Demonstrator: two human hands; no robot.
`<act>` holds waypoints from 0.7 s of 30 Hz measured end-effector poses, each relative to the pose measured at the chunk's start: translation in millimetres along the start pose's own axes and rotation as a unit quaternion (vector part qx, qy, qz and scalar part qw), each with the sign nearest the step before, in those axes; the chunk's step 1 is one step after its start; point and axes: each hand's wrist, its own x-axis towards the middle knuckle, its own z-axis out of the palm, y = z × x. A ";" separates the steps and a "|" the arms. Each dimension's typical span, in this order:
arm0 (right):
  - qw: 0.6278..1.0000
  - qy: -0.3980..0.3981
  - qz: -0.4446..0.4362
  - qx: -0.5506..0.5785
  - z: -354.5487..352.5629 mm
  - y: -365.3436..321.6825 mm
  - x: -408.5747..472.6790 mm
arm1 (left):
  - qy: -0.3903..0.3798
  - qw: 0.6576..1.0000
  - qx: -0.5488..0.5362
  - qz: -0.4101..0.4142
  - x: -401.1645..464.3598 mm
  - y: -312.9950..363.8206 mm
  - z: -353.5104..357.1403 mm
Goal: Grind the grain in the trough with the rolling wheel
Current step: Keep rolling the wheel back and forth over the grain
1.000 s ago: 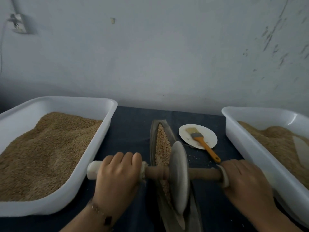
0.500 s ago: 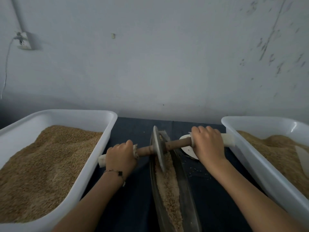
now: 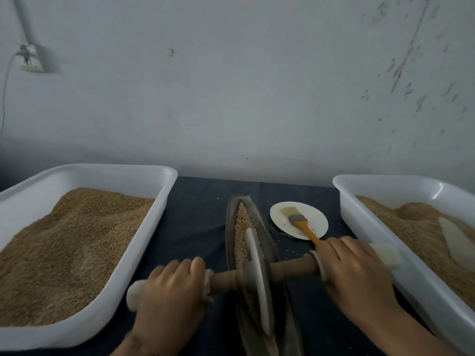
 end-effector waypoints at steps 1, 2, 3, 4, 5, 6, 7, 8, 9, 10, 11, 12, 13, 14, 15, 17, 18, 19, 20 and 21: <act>1.000 0.000 -0.008 -0.001 -5.0 -0.1 -3.1 | 0.009 1.000 -0.001 0.002 -3.1 2.7 -4.4; 1.000 0.001 -0.018 -0.001 -8.2 -0.4 -4.7 | 0.010 1.000 -0.002 0.002 -4.7 5.0 -7.8; 1.000 -0.002 -0.028 0.003 -10.2 -1.5 -4.4 | 0.002 1.000 -0.003 0.002 -5.1 7.1 -9.8; 0.999 -0.008 -0.036 0.011 -10.8 -2.8 -2.5 | -0.009 1.000 -0.006 0.004 -4.5 8.9 -10.1; 0.999 -0.016 -0.039 0.020 -9.0 -3.2 -0.3 | -0.018 1.000 -0.009 0.004 -3.0 9.9 -9.4; 0.998 -0.028 -0.036 0.031 -3.5 -3.1 2.0 | -0.024 1.000 -0.016 0.003 0.0 9.9 -7.7; 0.998 -0.047 -0.028 0.040 2.7 -2.2 6.0 | -0.029 0.999 -0.020 0.001 4.5 9.2 -4.9; 0.996 -0.073 -0.022 0.046 9.6 -1.3 12.0 | -0.033 0.999 -0.023 0.000 10.0 7.4 0.0; 0.993 -0.107 -0.019 0.041 17.8 0.5 19.4 | -0.040 0.999 -0.026 -0.002 17.7 4.8 6.2; 0.989 -0.142 -0.013 0.029 26.7 3.1 28.5 | -0.054 0.998 -0.029 -0.006 27.8 1.1 12.4; 0.985 -0.173 0.005 0.028 35.3 5.8 39.1 | -0.073 0.997 -0.023 -0.012 38.3 -3.4 19.2; 0.977 -0.211 0.028 0.030 43.6 8.9 49.8 | -0.091 0.996 -0.003 -0.025 49.0 -8.1 27.0; 0.974 -0.223 0.036 0.032 51.1 11.3 60.4 | -0.102 0.994 0.016 -0.044 59.0 -13.6 36.2; 0.974 -0.223 0.036 0.032 57.9 12.8 70.8 | -0.108 0.991 0.025 -0.070 67.3 -19.6 45.4; 0.976 -0.215 0.029 0.029 63.0 14.0 81.5 | -0.115 0.989 0.023 -0.093 73.3 -24.1 52.9; 0.980 -0.200 0.001 0.013 70.8 15.6 98.7 | -0.119 0.985 0.010 -0.124 80.5 -30.8 65.5; 0.981 -0.191 -0.012 0.005 74.2 16.1 104.0 | -0.120 0.984 0.005 -0.130 83.2 -33.7 69.9; 0.983 -0.182 -0.020 -0.003 77.6 16.8 107.0 | -0.122 0.983 0.001 -0.137 84.1 -35.7 73.2; 0.985 -0.173 -0.022 -0.006 79.7 17.1 108.3 | -0.121 0.983 -0.001 -0.141 84.7 -37.0 75.1; 0.986 -0.164 -0.021 -0.007 81.8 17.1 107.5 | -0.121 0.983 0.005 -0.140 84.7 -37.4 75.3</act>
